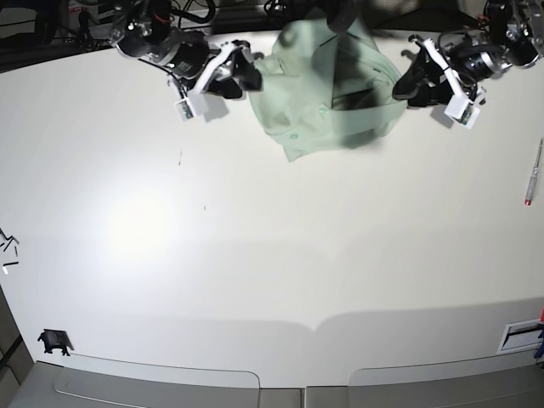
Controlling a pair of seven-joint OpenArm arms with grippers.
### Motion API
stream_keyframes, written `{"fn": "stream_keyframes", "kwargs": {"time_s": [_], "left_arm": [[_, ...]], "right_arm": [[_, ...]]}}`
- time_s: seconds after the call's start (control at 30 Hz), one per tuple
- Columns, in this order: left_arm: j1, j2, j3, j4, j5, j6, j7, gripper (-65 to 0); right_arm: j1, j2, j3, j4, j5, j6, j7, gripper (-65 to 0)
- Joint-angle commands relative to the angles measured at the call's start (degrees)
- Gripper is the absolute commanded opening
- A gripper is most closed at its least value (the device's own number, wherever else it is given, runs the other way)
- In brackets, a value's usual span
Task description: Fold the T-shirt properly
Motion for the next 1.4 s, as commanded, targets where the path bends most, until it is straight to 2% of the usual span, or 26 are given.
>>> {"fn": "stream_keyframes", "kwargs": {"time_s": [0.0,0.27,0.33,0.47,0.5,0.77,0.9,1.07,1.13,1.27,1.37], "left_arm": [[0.0,-0.5,-0.3,1.1,-1.4,-0.2,-1.3,-47.1],[0.0,-0.5,-0.3,1.1,-1.4,-0.2,-1.3,-47.1],[0.0,-0.5,-0.3,1.1,-1.4,-0.2,-1.3,-47.1],[0.0,-0.5,-0.3,1.1,-1.6,-0.2,-1.0,-47.1],[0.0,-0.5,-0.3,1.1,-1.7,-0.2,-0.8,-47.1],[0.1,-0.5,-0.3,1.1,-11.6,-0.3,8.7,-45.9],[2.6,-0.5,0.1,1.1,-11.6,-0.3,8.2,-38.4],[5.7,-0.5,4.7,1.1,-11.3,-1.0,8.0,-38.5],[5.7,-0.5,7.3,1.1,-9.1,-1.0,7.1,-38.5],[5.7,-0.5,13.6,1.1,2.0,-1.0,-0.2,-38.6],[5.6,-0.5,18.1,1.1,7.4,-1.0,-2.8,-39.0]], "right_arm": [[0.1,0.1,-0.4,1.0,0.4,0.5,1.1,-39.4],[0.1,0.2,-0.9,-0.5,-1.7,-0.9,2.0,-39.9],[0.2,0.1,-0.9,-1.9,-1.7,-0.9,2.4,-45.4],[0.1,0.2,-0.9,-2.9,-1.6,-0.9,3.3,-63.7],[0.2,0.2,-1.0,-2.9,-1.4,-0.9,3.3,-65.0],[0.7,0.2,-1.0,-2.9,-1.4,-0.9,3.2,-65.0],[0.8,0.2,-1.0,-2.9,-1.4,-0.7,3.2,-65.0],[0.8,0.2,-1.0,-2.9,-1.4,-0.7,3.2,-65.0],[0.7,0.2,-1.0,-2.9,-1.4,-0.7,3.2,-65.0],[0.7,0.2,-1.0,-2.9,-1.4,-0.7,3.2,-65.0],[0.7,0.2,-1.0,-2.9,-1.4,-0.7,3.2,-65.0]]}}
